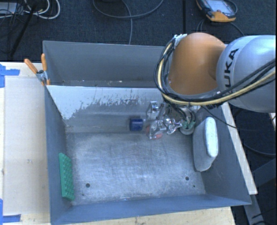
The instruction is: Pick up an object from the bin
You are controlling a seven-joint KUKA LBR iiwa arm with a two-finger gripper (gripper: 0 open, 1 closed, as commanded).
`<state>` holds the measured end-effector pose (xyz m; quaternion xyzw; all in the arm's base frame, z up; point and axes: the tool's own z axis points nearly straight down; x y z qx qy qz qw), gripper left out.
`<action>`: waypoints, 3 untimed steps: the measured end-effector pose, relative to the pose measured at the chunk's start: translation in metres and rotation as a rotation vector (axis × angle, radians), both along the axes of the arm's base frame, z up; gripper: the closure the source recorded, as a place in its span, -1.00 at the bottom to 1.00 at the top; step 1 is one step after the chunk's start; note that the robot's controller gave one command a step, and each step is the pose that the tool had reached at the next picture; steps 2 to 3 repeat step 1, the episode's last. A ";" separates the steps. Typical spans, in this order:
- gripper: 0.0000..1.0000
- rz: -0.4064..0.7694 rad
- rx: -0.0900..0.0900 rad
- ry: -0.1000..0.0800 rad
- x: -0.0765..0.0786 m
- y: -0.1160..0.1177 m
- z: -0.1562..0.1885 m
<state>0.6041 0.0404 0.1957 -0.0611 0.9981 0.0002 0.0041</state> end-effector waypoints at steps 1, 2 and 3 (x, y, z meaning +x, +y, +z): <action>1.00 0.134 -0.002 0.000 -0.028 -0.034 0.098; 1.00 0.134 -0.002 0.000 -0.028 -0.034 0.098; 1.00 0.134 -0.002 0.000 -0.028 -0.034 0.098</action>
Offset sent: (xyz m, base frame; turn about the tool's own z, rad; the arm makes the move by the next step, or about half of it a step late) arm -0.0290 -0.0329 0.0942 -0.1361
